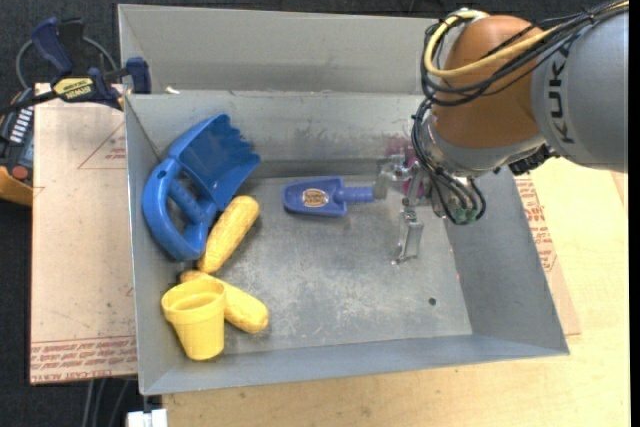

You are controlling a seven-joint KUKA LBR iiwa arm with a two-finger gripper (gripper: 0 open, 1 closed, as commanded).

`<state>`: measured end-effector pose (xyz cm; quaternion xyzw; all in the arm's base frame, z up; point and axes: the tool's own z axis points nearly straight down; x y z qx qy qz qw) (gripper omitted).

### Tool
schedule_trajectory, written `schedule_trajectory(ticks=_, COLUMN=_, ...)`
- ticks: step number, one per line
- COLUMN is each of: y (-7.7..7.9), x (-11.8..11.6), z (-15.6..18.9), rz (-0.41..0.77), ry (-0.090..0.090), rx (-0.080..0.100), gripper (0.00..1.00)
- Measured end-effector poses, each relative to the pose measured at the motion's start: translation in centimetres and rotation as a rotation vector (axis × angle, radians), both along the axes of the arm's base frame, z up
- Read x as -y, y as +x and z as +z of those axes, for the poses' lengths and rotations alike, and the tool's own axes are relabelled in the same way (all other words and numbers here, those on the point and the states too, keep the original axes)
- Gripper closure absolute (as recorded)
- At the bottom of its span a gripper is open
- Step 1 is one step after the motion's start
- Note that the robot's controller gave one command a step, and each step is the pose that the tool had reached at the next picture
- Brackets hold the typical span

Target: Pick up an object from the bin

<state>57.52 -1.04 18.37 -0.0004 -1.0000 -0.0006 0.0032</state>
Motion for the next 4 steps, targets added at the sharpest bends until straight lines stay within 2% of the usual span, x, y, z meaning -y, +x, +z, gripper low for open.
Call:
schedule_trajectory(ticks=1, y=0.2, x=0.0, z=0.5, rz=0.000, ry=0.000, rx=0.008, gripper=0.00)
schedule_trajectory(ticks=2, y=-0.5, x=0.9, z=7.8, rz=-0.028, ry=0.000, rx=0.003, gripper=0.00)
schedule_trajectory(ticks=3, y=4.8, x=-6.9, z=7.6, rz=-0.039, ry=0.001, rx=0.015, gripper=0.00)
schedule_trajectory(ticks=4, y=3.5, x=-3.2, z=-1.3, rz=-0.024, ry=0.001, rx=0.009, gripper=0.00)
